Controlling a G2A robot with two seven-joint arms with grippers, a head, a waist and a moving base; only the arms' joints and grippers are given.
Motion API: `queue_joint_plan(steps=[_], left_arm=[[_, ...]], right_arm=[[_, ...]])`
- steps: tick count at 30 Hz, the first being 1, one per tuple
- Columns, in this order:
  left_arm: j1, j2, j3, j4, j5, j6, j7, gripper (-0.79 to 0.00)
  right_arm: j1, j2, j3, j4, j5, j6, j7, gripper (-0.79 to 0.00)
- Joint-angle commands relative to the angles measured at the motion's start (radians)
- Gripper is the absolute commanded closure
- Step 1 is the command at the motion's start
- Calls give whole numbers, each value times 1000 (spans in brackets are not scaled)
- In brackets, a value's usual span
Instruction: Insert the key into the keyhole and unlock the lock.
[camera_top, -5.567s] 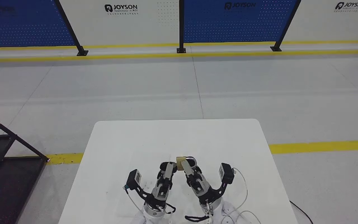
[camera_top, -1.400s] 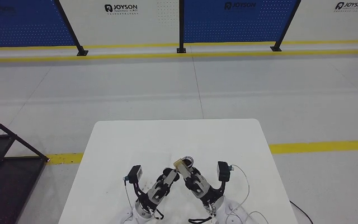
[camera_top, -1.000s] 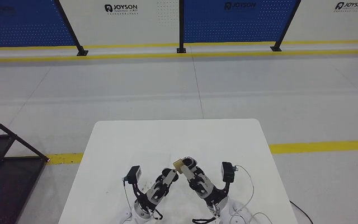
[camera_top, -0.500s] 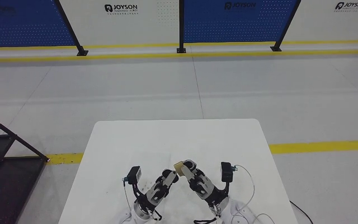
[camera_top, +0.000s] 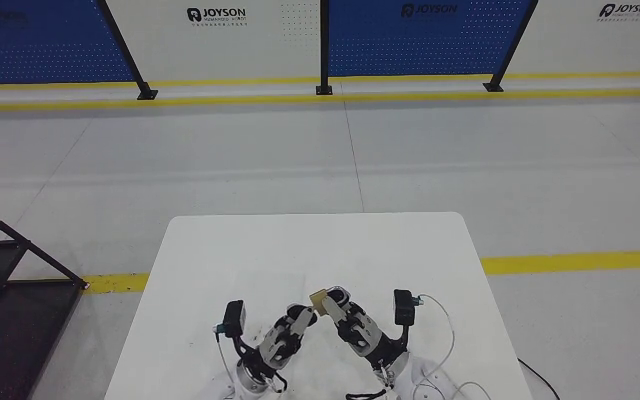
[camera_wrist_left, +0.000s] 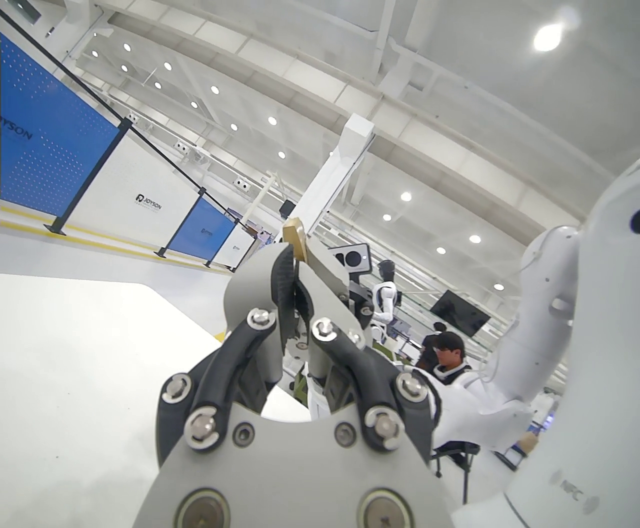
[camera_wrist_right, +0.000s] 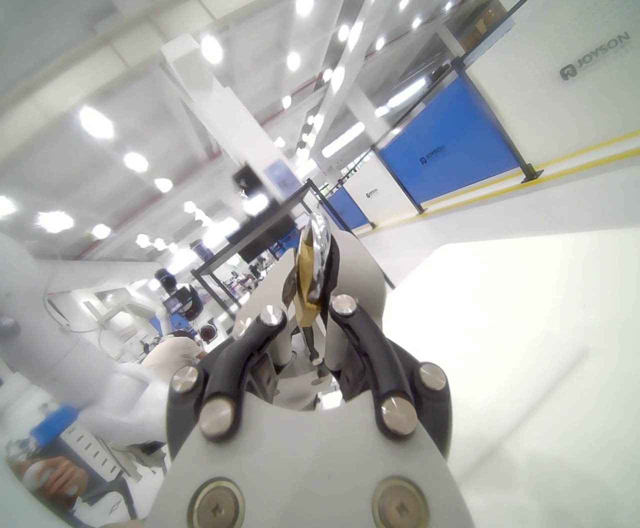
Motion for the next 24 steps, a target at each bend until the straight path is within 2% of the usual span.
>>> queue_joint_plan(steps=[1,10,19,24], left_arm=[[3,-4,5,4,58,39,47,0],[-6,-18,21,33,211,178,208,0],[-22,-31,40,72,359,408,352,0],[-35,-39,53,95,400,503,420,0]], right_arm=[[-1,1,0,-2,-1,2,-1,0],[-7,5,2,-8,0,7,2,0],[-10,10,1,-14,1,13,13,0],[-10,11,-2,-16,-3,22,17,0]])
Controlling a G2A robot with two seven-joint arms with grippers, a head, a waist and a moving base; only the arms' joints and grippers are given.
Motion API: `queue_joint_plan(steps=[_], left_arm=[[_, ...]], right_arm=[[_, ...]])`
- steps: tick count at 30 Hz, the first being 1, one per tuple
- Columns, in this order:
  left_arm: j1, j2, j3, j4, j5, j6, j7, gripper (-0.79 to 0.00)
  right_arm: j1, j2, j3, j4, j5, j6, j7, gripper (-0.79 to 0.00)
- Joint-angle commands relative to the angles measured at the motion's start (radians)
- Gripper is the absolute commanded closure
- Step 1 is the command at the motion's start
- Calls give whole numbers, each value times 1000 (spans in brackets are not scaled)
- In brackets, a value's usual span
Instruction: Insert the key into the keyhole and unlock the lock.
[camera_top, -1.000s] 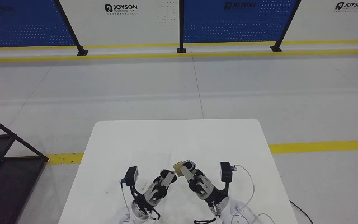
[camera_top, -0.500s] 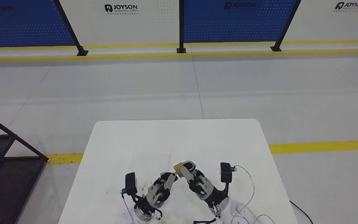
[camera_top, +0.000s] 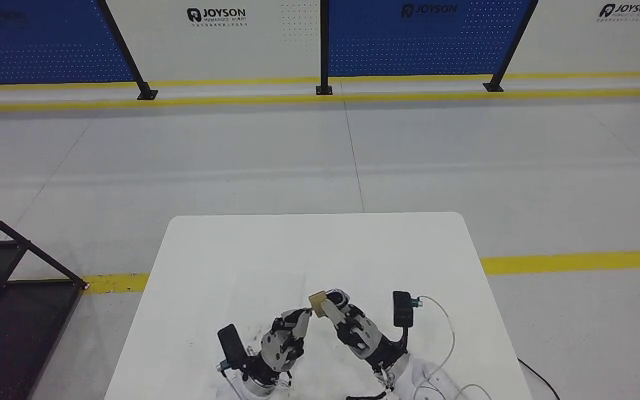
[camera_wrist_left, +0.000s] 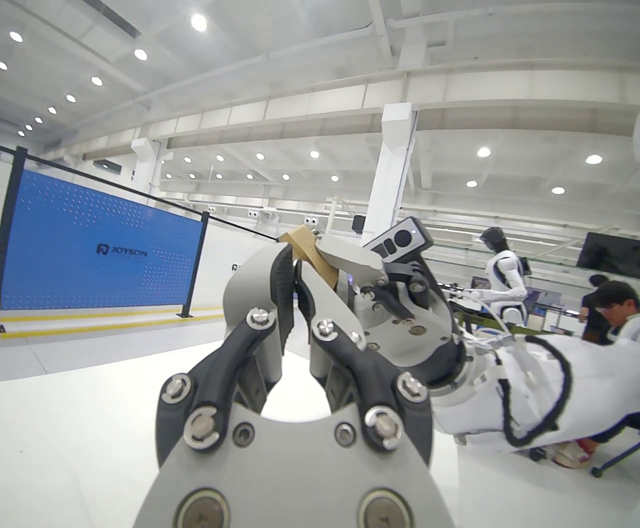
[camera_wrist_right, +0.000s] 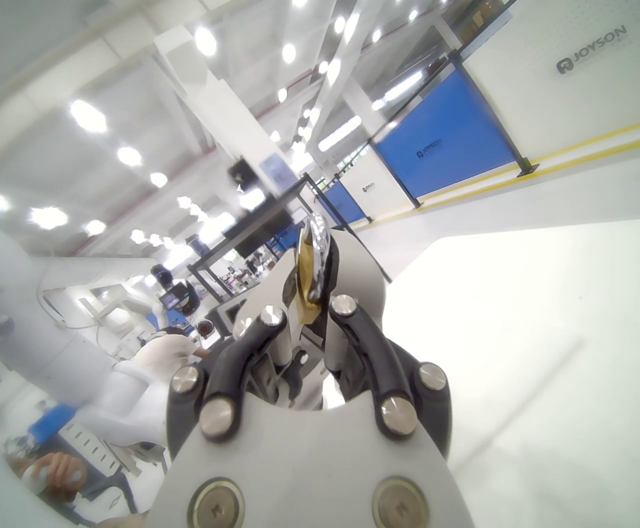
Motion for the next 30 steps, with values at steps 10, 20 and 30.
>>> queue_joint_plan(steps=[10,20,30], left_arm=[[-19,-10,-1,45,108,261,31,0],[-30,-13,-7,62,200,417,74,0],[-31,-15,-5,71,218,451,111,0]], right_arm=[[-2,4,-6,-5,-5,7,8,0],[-1,8,-12,-6,-9,12,14,0],[0,11,-17,-8,-8,20,9,0]])
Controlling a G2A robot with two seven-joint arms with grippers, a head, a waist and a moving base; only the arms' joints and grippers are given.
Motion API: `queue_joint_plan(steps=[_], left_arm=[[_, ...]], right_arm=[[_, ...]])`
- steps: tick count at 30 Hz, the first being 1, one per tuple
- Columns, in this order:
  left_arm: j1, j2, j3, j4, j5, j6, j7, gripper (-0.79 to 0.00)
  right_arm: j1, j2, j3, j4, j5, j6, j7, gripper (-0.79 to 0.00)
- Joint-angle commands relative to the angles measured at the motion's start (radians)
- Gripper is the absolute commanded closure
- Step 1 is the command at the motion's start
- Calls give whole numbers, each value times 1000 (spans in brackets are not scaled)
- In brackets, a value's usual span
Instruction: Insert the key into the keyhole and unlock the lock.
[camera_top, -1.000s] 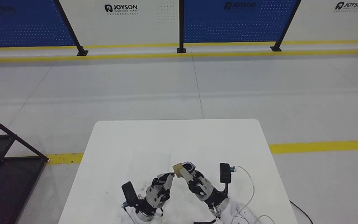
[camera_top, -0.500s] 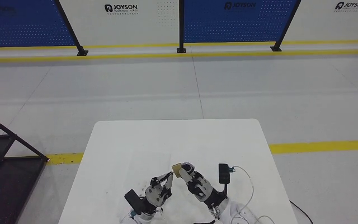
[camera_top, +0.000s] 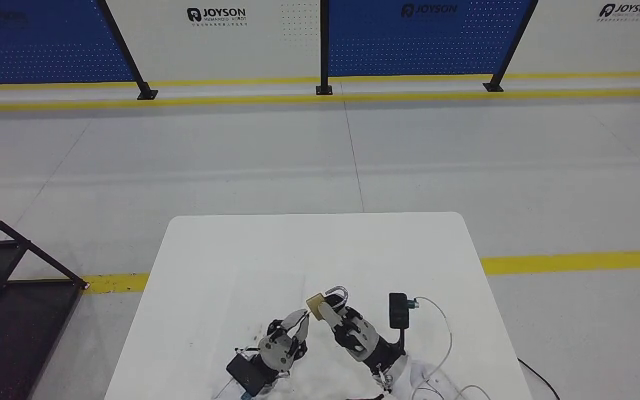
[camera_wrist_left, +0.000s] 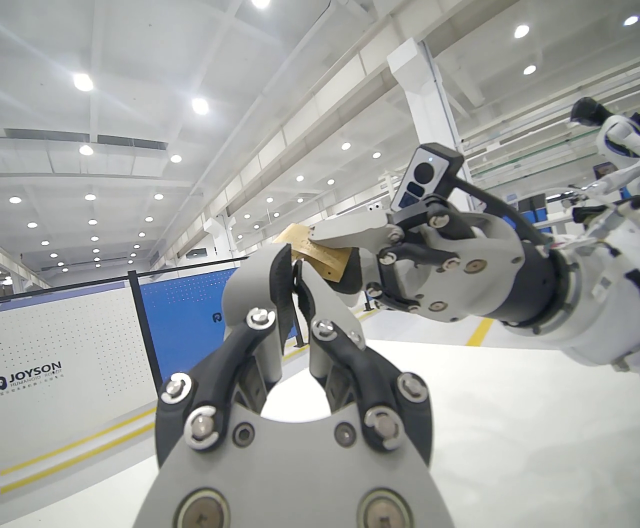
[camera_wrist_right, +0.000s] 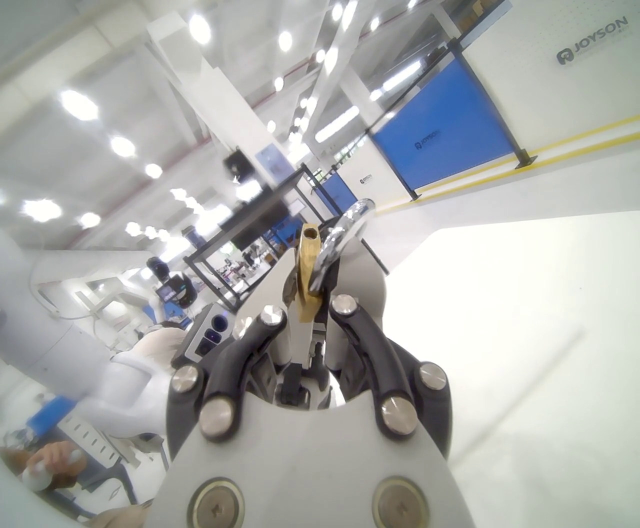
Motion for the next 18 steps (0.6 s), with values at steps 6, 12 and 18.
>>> queue_joint_plan(steps=[6,12,18], left_arm=[[2,-3,5,-2,-68,-75,2,-785],[34,9,5,-26,-183,-358,-24,-785],[136,65,-94,-107,-378,-801,-270,-785]], right_arm=[[1,1,1,1,1,0,-24,0],[8,1,3,12,1,17,-36,0],[55,-8,-41,61,-4,106,28,0]])
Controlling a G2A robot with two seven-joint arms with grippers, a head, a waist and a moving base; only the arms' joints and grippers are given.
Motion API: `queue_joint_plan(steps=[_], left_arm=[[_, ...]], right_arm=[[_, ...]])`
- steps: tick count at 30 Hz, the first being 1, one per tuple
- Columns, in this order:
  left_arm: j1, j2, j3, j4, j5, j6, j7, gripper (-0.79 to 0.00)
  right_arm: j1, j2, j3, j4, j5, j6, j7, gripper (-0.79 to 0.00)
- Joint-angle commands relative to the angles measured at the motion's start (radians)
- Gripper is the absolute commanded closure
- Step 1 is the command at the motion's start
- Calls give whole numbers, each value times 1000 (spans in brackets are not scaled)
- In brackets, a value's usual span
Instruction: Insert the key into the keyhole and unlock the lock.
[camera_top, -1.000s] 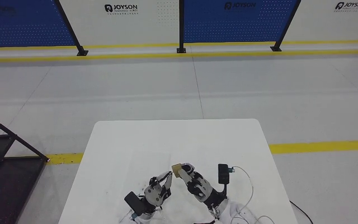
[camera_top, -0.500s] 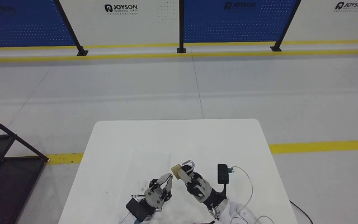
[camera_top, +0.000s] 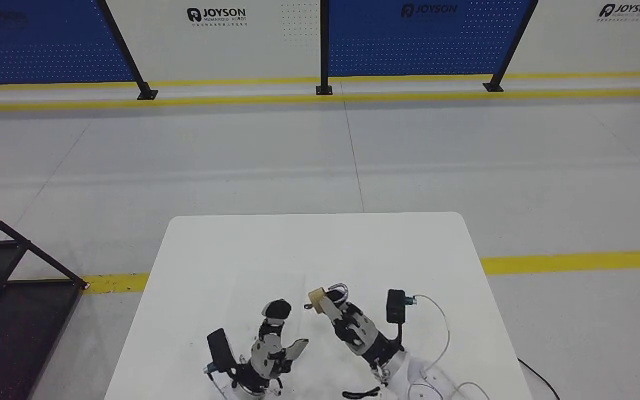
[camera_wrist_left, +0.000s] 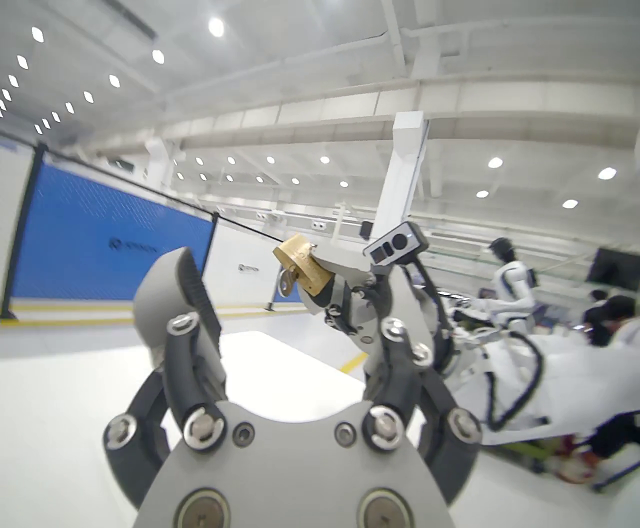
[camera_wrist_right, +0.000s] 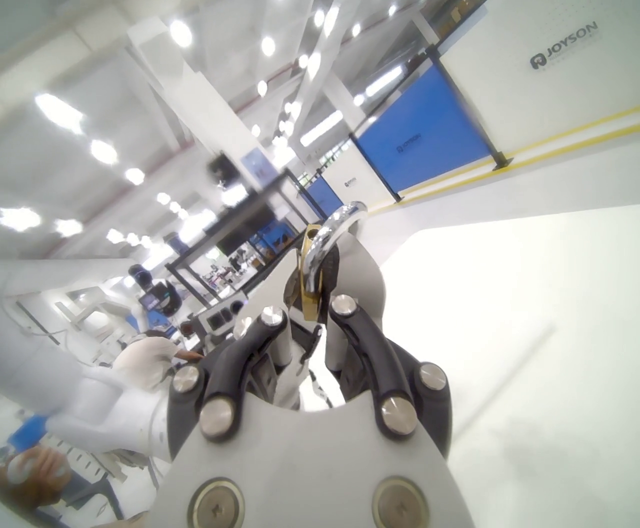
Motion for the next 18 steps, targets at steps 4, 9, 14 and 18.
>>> queue_joint_plan(steps=[4,9,14,18], left_arm=[[136,64,-192,-121,-163,-260,-262,-785],[293,116,-379,-226,-334,-335,-447,-785],[374,155,-465,-292,-537,-335,-495,-785],[378,158,-465,-295,-556,-335,-495,-785]], right_arm=[[82,-19,-90,69,-17,115,134,0],[153,-45,-191,132,-60,232,232,0],[209,-71,-278,193,-102,317,289,0],[250,-91,-329,241,-121,365,322,0]])
